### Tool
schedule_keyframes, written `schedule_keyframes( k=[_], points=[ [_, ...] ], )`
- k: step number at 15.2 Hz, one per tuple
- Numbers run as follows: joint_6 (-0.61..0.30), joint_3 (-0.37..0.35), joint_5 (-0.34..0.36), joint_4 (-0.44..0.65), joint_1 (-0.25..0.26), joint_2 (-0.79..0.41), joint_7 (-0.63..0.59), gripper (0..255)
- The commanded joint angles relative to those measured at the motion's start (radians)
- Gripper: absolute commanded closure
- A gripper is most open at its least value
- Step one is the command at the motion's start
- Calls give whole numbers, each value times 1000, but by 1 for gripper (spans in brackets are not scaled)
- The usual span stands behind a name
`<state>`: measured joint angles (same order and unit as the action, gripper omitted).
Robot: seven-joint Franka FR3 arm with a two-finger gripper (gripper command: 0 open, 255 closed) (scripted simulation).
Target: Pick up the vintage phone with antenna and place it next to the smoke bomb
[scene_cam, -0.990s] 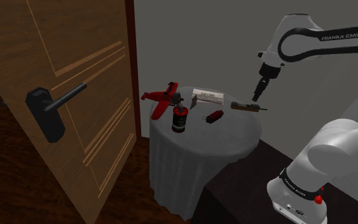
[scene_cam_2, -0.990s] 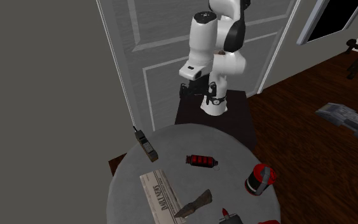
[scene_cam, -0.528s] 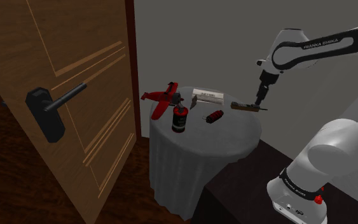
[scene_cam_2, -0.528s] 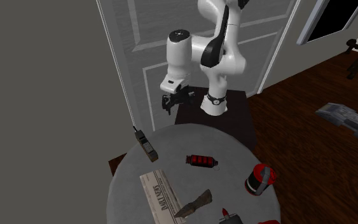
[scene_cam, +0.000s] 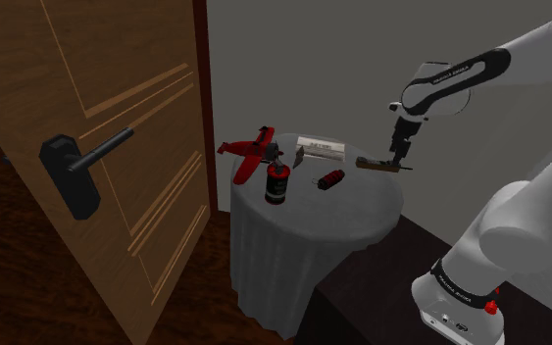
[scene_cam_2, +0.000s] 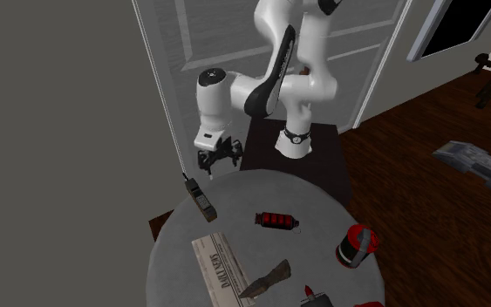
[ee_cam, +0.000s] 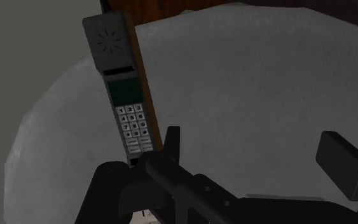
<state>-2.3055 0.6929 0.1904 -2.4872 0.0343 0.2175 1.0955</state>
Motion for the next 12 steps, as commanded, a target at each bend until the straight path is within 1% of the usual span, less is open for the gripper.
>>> schedule_keyframes(
  k=[1,3,4,6,8,9,12],
  points=[
    [-40,51,-66,46,25,-98,127,0],
    [-72,83,-166,100,41,-210,263,0],
    [-82,90,-223,130,40,-269,335,0],
    [-94,76,-333,196,13,-382,471,0],
    [-96,37,-422,268,-38,-485,586,0],
    [-96,24,-436,284,-54,-505,606,0],
    [-127,1,-471,279,-73,-539,630,0]
  ],
)
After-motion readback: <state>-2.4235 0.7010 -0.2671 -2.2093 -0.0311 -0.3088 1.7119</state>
